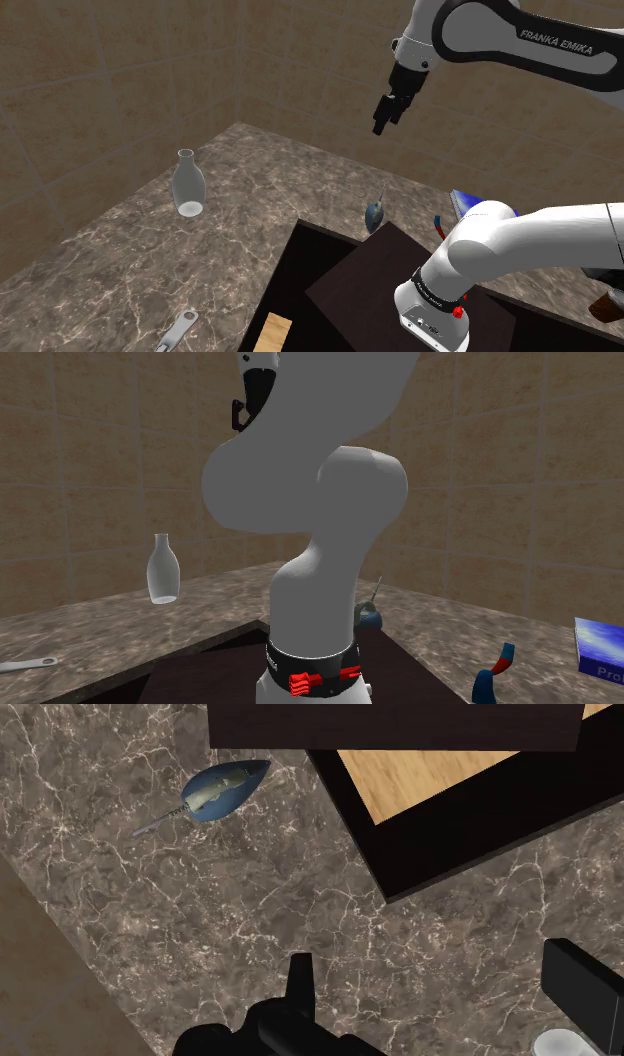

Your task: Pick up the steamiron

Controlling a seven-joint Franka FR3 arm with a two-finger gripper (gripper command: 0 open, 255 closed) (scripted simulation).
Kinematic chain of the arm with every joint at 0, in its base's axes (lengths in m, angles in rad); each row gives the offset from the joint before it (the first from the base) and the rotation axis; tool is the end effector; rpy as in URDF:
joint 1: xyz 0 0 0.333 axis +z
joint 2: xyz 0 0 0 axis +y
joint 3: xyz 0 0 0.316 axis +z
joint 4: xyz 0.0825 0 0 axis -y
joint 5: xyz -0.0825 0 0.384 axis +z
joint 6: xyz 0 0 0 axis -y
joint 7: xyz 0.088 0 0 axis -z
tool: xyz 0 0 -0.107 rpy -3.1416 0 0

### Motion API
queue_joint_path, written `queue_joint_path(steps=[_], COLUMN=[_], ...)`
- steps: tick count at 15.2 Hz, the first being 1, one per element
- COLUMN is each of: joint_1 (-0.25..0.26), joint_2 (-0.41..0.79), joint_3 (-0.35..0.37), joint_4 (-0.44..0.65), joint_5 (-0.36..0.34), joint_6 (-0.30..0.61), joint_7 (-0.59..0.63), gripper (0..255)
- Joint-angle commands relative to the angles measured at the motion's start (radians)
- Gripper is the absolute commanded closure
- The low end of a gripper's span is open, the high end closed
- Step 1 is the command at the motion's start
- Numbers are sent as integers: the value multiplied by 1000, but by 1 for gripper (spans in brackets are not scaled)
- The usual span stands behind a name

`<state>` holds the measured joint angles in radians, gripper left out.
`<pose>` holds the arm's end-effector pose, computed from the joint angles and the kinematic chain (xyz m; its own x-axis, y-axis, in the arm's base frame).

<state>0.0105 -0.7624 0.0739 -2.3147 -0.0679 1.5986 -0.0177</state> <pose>0.3160 0.0271 0.6051 0.9954 0.0856 0.0426 0.0800 -0.9896 0.1194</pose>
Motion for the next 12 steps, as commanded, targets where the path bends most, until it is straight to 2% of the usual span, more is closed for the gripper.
queue_joint_path(steps=[1, 12], joint_1=[0, -124], joint_2=[0, 43], joint_3=[0, -95], joint_4=[0, -278], joint_5=[0, -81], joint_6=[0, 342], joint_7=[0, 72], gripper=[0, 0])
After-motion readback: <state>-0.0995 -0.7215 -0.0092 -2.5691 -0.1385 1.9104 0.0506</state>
